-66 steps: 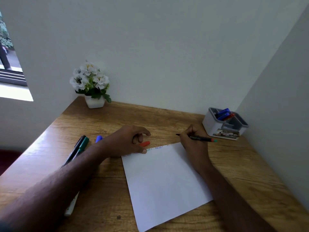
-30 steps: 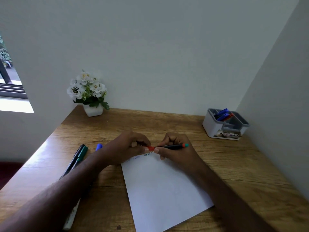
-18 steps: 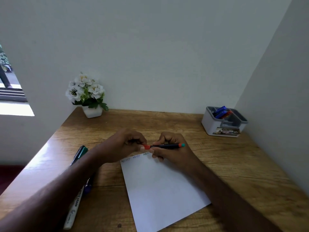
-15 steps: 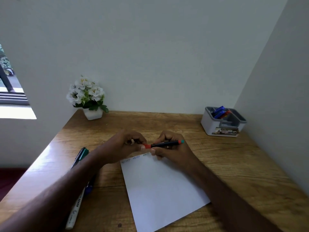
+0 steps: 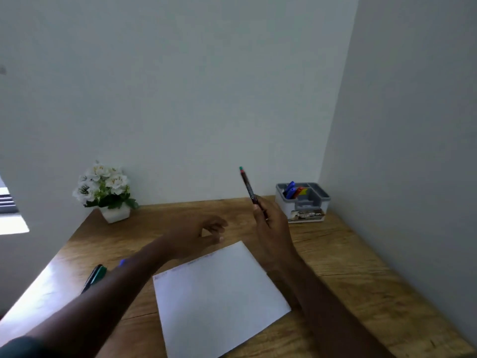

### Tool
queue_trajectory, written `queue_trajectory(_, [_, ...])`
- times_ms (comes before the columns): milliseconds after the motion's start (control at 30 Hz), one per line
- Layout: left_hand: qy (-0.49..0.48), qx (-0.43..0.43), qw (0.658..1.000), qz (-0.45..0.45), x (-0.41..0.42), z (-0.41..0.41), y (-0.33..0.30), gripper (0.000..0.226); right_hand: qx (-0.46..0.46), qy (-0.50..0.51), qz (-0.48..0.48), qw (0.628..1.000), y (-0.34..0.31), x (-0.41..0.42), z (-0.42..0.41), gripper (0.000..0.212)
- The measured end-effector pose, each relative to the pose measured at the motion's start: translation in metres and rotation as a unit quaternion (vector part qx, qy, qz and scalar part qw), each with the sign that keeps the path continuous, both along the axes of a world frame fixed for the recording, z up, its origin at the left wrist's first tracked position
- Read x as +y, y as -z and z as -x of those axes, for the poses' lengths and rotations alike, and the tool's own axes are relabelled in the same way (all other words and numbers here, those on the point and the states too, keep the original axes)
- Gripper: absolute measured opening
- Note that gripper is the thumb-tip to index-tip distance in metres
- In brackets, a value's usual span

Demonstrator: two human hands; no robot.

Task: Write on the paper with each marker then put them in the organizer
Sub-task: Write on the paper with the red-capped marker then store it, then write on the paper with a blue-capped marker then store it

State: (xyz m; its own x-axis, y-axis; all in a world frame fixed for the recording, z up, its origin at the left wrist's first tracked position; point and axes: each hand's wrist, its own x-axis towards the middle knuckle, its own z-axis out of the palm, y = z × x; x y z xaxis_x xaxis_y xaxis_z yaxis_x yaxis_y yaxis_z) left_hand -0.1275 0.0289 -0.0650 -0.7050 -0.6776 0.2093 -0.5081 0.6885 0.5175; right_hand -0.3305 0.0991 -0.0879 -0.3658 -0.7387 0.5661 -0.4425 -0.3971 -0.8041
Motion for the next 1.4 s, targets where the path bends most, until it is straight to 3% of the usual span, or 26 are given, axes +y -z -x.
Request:
queue_trajectory(100, [0.033,-0.016,0.999,0.038,0.002,0.045,-0.014,0.035,0.055,0.083,0.01,0.995,-0.017,0.012,0.029,0.026])
queue_trajectory(233, [0.076,-0.03,0.995,0.051,-0.003,0.103,-0.025,0.036,0.131,0.227,0.034,0.964,-0.054,0.031,0.094,0.009])
queue_trajectory(400, [0.1,-0.037,0.992,0.072,-0.011,0.156,-0.037,0.023,0.23,0.307,-0.055,0.922,-0.091,0.042,0.172,0.012])
queue_trajectory(700, [0.101,-0.056,0.991,0.061,-0.018,0.184,-0.041,0.018,0.275,0.251,-0.244,0.896,-0.095,0.014,0.204,0.019])
queue_trajectory(1000, [0.089,-0.091,0.99,0.062,-0.023,0.163,-0.041,0.019,0.238,0.215,-0.317,0.892,-0.07,-0.012,0.207,0.029])
queue_trajectory(1133, [0.085,-0.089,0.99,0.062,-0.027,0.153,-0.042,0.021,0.205,0.242,-0.286,0.904,-0.068,-0.002,0.206,0.035])
queue_trajectory(1267, [0.083,-0.067,0.992,0.062,-0.024,0.144,-0.043,0.02,0.214,0.311,-0.17,0.91,-0.073,0.013,0.185,0.018])
queue_trajectory(1400, [0.078,-0.049,0.994,0.056,-0.014,0.126,-0.043,0.017,0.242,0.278,-0.13,0.92,-0.074,0.019,0.138,0.007])
